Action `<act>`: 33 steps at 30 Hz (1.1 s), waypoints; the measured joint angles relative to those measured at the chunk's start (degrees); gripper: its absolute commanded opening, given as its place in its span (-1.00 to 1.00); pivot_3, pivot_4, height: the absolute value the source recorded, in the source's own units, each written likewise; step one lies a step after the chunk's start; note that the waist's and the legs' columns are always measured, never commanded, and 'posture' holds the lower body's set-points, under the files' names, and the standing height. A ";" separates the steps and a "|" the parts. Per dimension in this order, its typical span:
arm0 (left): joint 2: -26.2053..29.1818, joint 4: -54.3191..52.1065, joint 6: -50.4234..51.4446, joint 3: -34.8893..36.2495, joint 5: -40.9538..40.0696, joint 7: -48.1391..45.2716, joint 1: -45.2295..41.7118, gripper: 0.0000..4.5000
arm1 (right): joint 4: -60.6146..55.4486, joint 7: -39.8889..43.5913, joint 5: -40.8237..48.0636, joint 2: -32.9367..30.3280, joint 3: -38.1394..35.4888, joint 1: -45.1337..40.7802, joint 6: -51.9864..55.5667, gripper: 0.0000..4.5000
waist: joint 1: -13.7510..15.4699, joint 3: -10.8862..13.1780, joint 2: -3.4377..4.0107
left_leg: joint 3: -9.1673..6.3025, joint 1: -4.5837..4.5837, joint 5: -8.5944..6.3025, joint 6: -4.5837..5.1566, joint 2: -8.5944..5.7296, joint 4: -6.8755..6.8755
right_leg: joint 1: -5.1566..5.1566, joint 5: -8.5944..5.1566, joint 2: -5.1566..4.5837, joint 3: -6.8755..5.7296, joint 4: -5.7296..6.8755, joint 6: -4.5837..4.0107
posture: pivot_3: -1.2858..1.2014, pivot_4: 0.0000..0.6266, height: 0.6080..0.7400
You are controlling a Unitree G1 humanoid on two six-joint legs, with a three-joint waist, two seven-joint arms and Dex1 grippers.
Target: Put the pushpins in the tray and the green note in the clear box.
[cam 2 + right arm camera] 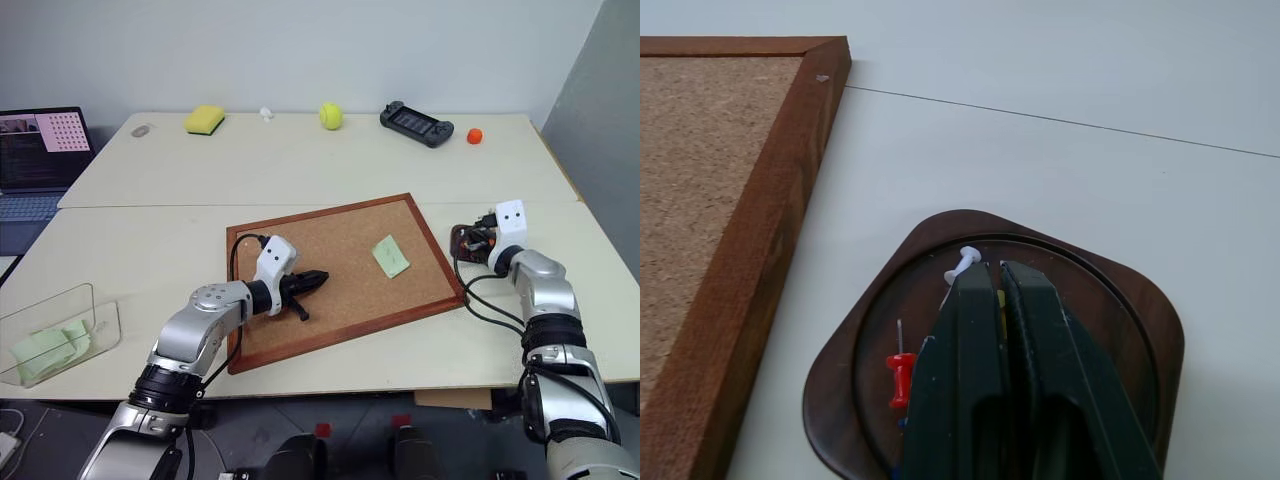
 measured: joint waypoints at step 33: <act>-0.25 0.08 -0.30 -0.23 0.40 -0.15 -0.20 -1.00 | -16.51 19.79 11.33 -2.24 -0.50 2.85 10.30 0.24 | 0.10 0.00 0.00 | -0.10 -0.02 -0.01 0.01 0.01 -0.04 | 0.05 0.00 -0.02 -0.07 -0.13 0.01 | 0.03 -0.52 1.00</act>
